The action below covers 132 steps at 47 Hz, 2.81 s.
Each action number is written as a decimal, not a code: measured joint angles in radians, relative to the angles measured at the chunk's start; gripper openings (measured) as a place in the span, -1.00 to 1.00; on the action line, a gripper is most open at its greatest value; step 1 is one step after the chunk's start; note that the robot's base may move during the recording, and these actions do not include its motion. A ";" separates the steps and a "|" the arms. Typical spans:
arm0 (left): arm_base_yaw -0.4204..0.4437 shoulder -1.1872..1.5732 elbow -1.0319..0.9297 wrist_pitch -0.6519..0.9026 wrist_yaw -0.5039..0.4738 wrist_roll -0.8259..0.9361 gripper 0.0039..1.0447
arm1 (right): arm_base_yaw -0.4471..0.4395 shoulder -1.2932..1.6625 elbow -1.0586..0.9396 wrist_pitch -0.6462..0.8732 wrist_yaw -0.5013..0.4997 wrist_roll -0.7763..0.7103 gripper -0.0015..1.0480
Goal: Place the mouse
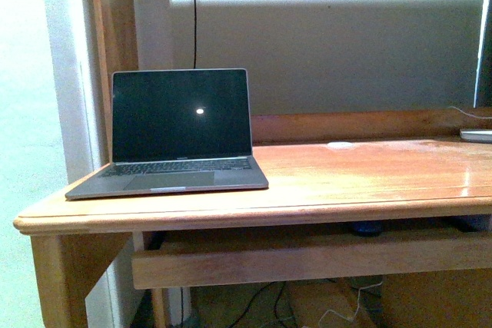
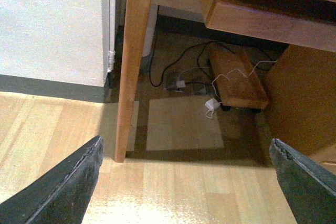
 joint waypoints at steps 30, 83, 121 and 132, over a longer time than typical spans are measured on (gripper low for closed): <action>-0.015 1.079 0.291 0.893 0.156 0.941 0.86 | 0.000 0.000 0.000 0.000 0.000 0.000 0.86; -0.143 1.701 0.917 0.853 0.304 1.493 0.86 | 0.000 0.000 0.000 0.000 0.000 0.000 0.86; -0.213 1.680 0.956 0.442 0.141 1.543 0.86 | 0.000 0.000 0.000 0.000 0.000 0.000 0.86; -0.247 1.492 0.807 0.257 0.256 1.386 0.86 | 0.000 0.000 0.000 0.000 0.000 0.000 0.86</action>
